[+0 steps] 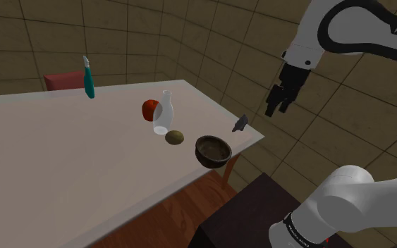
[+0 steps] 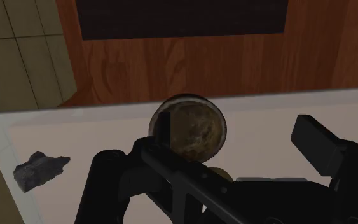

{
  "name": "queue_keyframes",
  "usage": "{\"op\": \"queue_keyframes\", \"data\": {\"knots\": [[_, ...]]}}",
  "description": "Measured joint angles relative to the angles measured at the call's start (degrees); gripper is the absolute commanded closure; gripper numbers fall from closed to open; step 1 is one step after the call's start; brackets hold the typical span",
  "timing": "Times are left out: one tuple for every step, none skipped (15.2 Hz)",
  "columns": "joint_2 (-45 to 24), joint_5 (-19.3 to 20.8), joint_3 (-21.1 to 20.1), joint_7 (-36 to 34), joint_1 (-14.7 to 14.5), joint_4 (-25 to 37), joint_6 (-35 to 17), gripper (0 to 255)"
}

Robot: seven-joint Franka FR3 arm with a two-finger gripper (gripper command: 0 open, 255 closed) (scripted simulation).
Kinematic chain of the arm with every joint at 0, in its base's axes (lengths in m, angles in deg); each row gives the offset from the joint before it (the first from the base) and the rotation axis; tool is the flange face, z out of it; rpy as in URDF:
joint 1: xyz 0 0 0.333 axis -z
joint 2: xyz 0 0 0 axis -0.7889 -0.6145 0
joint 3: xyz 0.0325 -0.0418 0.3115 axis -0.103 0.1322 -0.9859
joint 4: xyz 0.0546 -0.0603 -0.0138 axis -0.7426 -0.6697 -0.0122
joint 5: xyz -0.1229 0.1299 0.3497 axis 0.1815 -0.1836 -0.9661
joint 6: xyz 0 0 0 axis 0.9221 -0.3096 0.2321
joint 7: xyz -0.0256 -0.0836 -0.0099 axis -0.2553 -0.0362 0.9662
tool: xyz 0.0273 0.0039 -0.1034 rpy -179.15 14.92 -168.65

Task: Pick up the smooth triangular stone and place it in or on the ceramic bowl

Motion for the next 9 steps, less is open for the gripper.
{"op": "queue_keyframes", "data": {"knots": [[0.0,0.0,0.0,0.0,0.0,0.0,0.0,0],[-0.1,0.6,0.5,1.0,0.0,-0.6,-0.6,0],[-0.3,1.5,1.3,2.7,0.0,-1.0,-1.1,0],[-0.4,2.6,2.2,4.6,0.0,-2.1,-2.1,0],[-0.8,3.8,3.2,6.7,0.0,-2.7,-2.9,0],[-1.3,5.0,4.1,8.6,0.0,-3.4,-4.1,0],[-2.3,6.3,5.3,10.9,0.1,-3.8,-5.3,0],[-2.4,7.6,6.3,13.1,0.2,-4.8,-6.5,0],[-2.6,9.0,7.5,15.4,0.3,-5.2,-7.0,0]]}}
